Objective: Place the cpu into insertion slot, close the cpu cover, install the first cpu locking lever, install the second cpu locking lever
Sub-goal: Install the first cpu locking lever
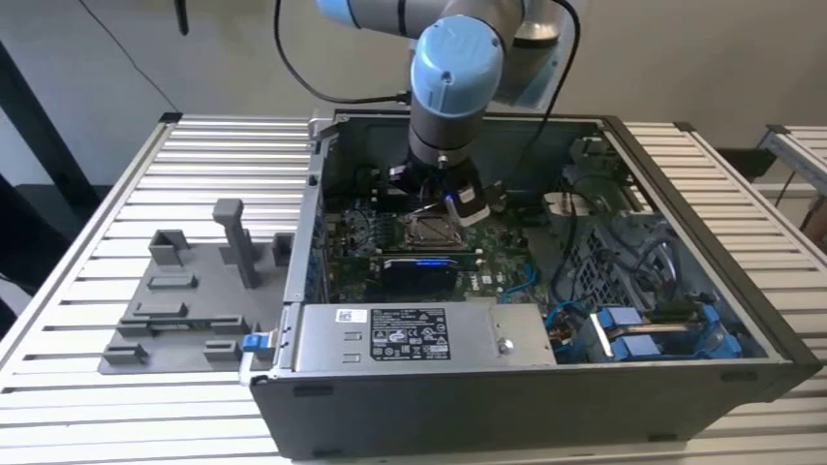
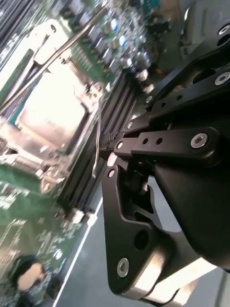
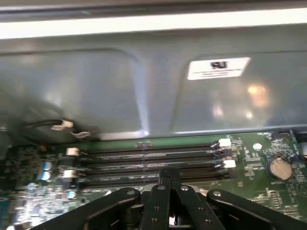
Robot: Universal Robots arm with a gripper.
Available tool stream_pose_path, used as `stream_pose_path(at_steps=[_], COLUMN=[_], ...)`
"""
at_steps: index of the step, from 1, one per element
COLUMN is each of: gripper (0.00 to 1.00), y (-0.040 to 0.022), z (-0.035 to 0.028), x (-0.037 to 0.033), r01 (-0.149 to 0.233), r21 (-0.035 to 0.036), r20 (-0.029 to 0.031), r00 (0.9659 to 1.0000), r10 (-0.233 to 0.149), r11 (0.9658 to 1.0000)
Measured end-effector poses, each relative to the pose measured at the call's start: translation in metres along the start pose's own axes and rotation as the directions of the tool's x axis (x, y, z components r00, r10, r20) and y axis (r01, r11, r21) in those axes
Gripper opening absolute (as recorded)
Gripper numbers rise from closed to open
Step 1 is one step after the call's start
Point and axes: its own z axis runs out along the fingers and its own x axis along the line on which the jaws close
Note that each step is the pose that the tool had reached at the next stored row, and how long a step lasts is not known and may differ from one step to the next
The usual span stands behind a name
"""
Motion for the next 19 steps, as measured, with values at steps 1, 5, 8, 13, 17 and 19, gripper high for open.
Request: stream_pose_path(at_steps=[1, 5, 8, 13, 17, 19], gripper=[0.11, 0.11, 0.11, 0.11, 0.11, 0.11], y=[-0.0002, -0.0016, -0.0021, -0.0036, -0.0054, -0.0066], z=[-0.0004, -0.0014, -0.0014, -0.001, -0.0006, -0.0006], x=[0.0037, 0.0184, 0.0233, 0.0276, 0.0322, 0.0322], r01=[0.0, 0.002, 0.004, 0.006, 0.008, 0.008], r21=[-0.0003, 0.0, 0.0002, 0.0064, 0.0091, 0.0114], r20=[0.0001, 0.0032, 0.0082, 0.0117, 0.0146, 0.0147], r00=[1.0, 1.0, 1.0, 0.9999, 0.9999, 0.9999], r10=[0.0, -0.002, -0.004, -0.006, -0.008, -0.008], r11=[1.0, 1.0, 1.0, 1.0, 0.9999, 0.9999])
